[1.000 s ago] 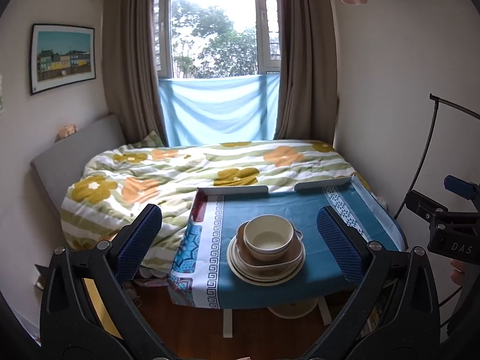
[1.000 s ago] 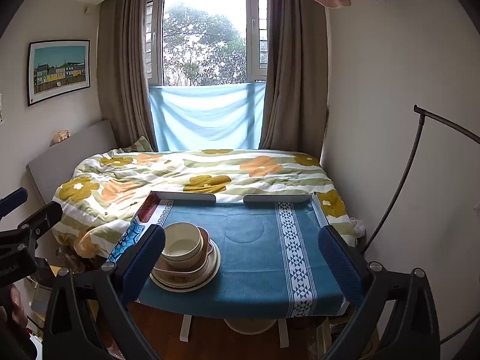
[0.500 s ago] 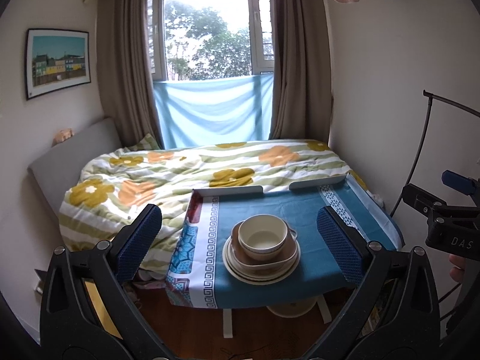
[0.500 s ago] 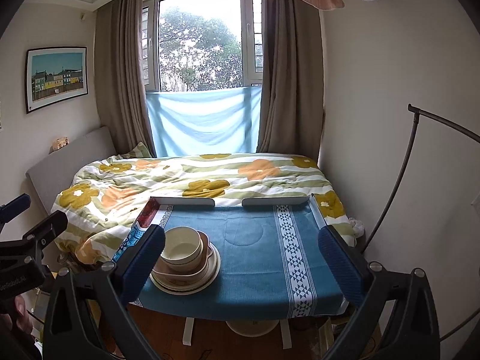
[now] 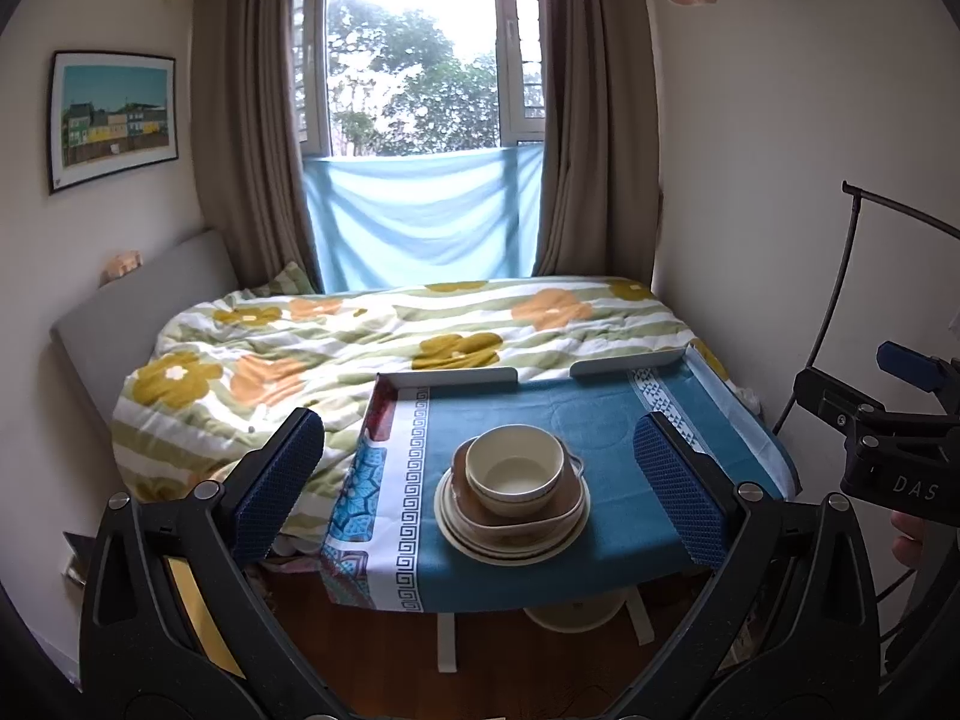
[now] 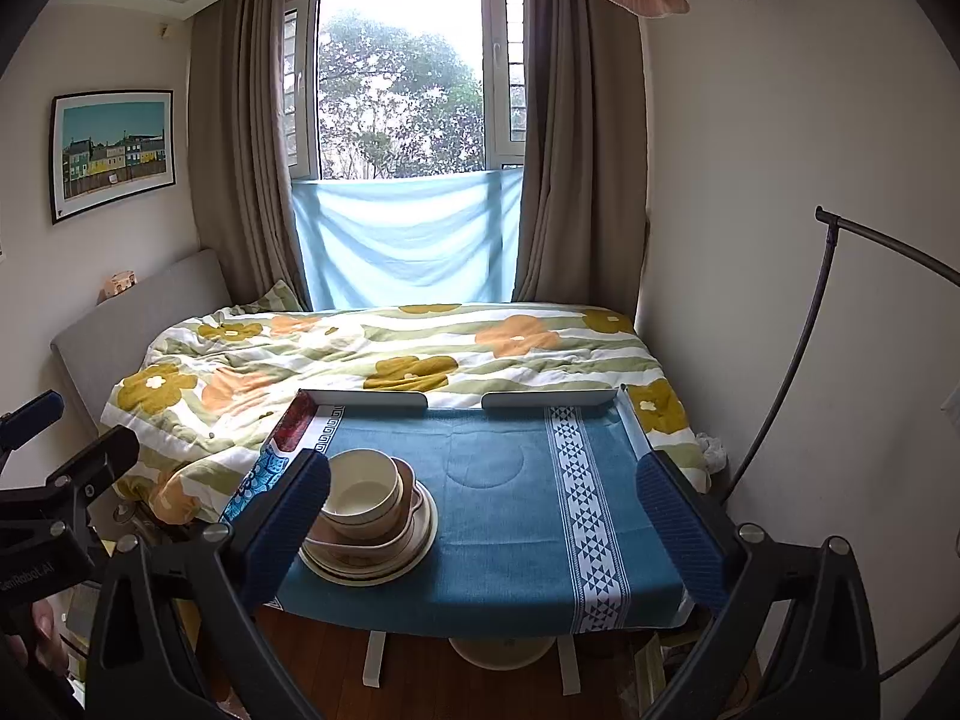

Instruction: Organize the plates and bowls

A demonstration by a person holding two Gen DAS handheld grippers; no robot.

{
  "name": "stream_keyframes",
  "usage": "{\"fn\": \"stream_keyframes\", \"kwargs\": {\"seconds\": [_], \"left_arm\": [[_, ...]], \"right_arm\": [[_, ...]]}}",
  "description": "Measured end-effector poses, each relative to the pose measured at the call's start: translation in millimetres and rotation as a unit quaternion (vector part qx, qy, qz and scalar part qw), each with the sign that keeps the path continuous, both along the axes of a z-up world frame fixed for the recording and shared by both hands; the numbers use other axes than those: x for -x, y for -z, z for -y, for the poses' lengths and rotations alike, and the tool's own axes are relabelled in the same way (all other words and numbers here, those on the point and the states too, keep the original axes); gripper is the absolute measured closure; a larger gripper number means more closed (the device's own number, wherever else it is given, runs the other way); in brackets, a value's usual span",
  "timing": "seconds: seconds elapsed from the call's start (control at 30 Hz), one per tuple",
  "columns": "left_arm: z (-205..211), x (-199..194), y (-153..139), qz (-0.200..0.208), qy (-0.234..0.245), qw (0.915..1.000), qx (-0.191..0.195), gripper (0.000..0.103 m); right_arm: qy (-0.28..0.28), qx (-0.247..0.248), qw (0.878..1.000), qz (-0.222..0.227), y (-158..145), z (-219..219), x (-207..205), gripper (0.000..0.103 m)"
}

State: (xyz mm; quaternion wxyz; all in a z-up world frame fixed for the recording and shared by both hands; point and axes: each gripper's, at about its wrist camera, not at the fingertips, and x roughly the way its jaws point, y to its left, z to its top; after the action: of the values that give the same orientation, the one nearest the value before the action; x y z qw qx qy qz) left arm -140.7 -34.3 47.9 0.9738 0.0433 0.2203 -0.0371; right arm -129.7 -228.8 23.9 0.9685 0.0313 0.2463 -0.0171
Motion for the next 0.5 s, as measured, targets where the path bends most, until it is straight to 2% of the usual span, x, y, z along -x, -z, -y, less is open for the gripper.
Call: {"fn": "stream_keyframes", "kwargs": {"seconds": [0.5], "left_arm": [[1.9, 0.7, -0.3, 0.003, -0.008, 1.0000, -0.002, 0.000]], "right_arm": [[0.000, 0.001, 1.000, 0.000, 0.5, 0.2, 0.3, 0.002]]}}
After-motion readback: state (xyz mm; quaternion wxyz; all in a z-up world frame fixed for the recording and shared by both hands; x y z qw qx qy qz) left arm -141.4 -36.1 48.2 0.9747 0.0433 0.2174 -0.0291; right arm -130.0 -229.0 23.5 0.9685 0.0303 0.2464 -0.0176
